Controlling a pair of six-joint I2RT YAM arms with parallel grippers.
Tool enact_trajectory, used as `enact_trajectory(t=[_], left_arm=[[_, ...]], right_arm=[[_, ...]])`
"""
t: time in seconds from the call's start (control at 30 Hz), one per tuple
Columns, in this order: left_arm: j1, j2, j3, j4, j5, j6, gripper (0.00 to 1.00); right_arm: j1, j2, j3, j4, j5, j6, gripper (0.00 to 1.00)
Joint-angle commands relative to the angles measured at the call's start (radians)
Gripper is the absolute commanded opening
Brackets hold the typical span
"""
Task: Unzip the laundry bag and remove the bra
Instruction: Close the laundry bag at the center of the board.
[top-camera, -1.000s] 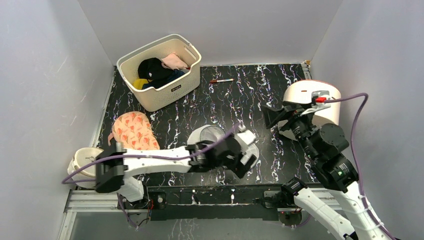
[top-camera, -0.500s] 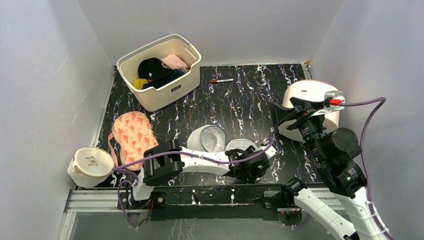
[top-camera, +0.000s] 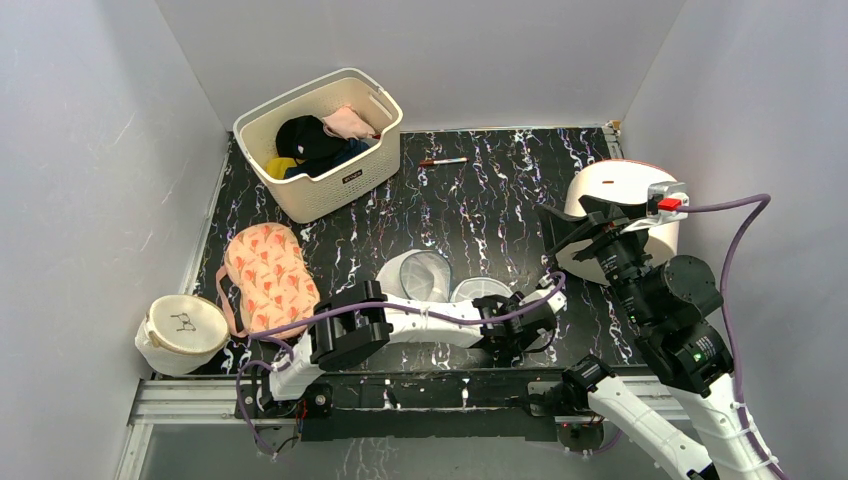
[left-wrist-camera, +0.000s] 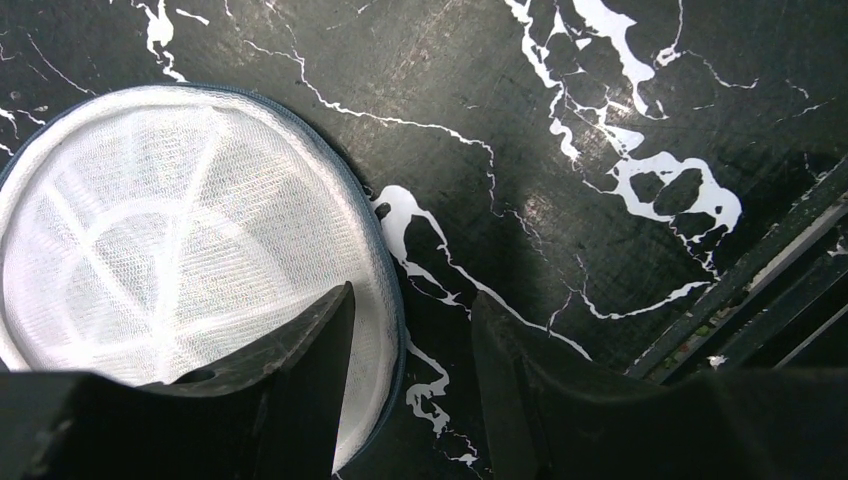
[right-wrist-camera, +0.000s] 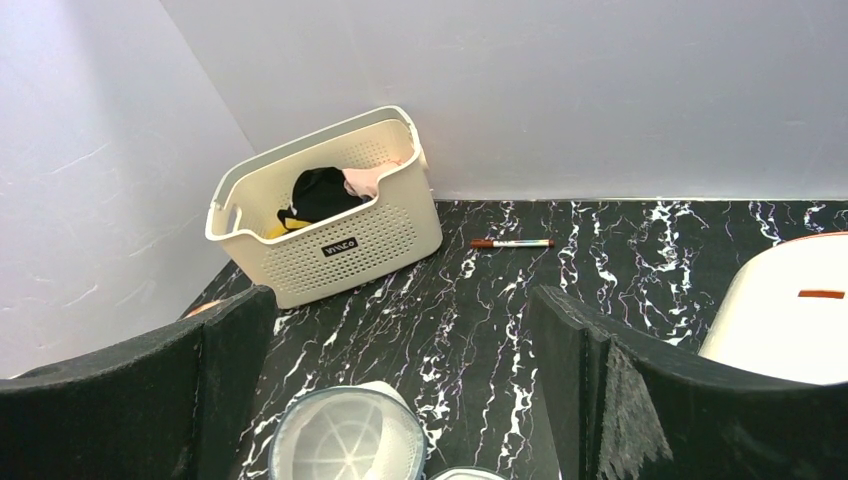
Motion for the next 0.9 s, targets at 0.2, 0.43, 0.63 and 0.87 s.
enact_trajectory(t=[0.2, 0.43, 0.63, 0.87], left_arm=[[0.007, 0.039, 0.050, -0.066, 0.019, -0.011, 0.45], [0.033, 0.015, -0.024, -0.025, 0.081, -0.017, 0.34], [0.050, -0.005, -0.057, -0.010, 0.125, -0.018, 0.06], [0.096, -0.102, -0.126, 0.038, 0.169, -0.024, 0.00]], right_arm=[[-0.003, 0.001, 0.009, 0.015, -0.002, 0.003, 0.98], [-0.002, -0.003, 0.017, 0.006, 0.004, 0.004, 0.98], [-0.002, -0.007, 0.023, 0.008, 0.007, 0.005, 0.98], [-0.002, 0.003, 0.055, -0.007, 0.003, -0.001, 0.98]])
